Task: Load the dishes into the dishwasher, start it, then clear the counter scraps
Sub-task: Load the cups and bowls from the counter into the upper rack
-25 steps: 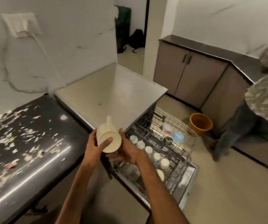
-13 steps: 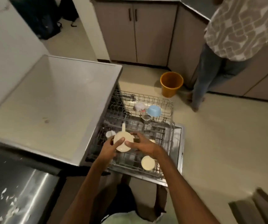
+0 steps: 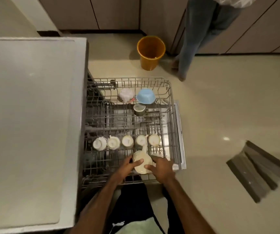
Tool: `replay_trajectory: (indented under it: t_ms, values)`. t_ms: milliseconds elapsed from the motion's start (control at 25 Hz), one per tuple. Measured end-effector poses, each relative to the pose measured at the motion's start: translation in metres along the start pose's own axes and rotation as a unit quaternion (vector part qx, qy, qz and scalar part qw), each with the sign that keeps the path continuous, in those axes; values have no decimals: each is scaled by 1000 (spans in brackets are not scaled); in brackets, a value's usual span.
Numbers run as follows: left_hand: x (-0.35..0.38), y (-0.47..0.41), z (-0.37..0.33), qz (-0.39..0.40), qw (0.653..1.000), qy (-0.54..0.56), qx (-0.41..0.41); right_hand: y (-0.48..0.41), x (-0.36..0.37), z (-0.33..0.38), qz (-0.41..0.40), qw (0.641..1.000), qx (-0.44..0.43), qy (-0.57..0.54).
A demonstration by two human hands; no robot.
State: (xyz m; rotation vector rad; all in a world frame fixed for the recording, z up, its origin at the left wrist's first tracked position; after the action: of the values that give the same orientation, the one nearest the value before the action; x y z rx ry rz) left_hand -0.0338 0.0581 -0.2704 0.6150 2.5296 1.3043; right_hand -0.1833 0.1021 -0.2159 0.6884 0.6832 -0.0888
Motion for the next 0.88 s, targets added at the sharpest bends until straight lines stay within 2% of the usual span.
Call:
replay_trajectory:
  t_ms: [160,240,520,880]
  values:
    - [-5,-16,23,16,1000,-19,7,-4,22,-16,0,982,22,186]
    - [-7,-25,30,27,999,-23,1,-5,30,-15,-7,971,23,239]
    - [-15,-46,58,20,999,-26,-34,-10,45,-6,-44,963,48,260]
    - [-16,-42,50,-23,997,-70,17,-10,48,-6,-57,947,27,316]
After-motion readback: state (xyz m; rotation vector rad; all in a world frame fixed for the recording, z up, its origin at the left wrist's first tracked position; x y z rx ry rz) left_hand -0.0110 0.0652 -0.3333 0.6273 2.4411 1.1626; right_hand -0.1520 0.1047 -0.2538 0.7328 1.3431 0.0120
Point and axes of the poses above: each hand's wrist, its own y-axis away from the middle knuckle, its own x-axis out of the palm, z = x × y, the point moved 6 cm from there along -y, towards the middle knuckle, and after that the axes turned 11 degrees about -z, right-handed, at the moved point
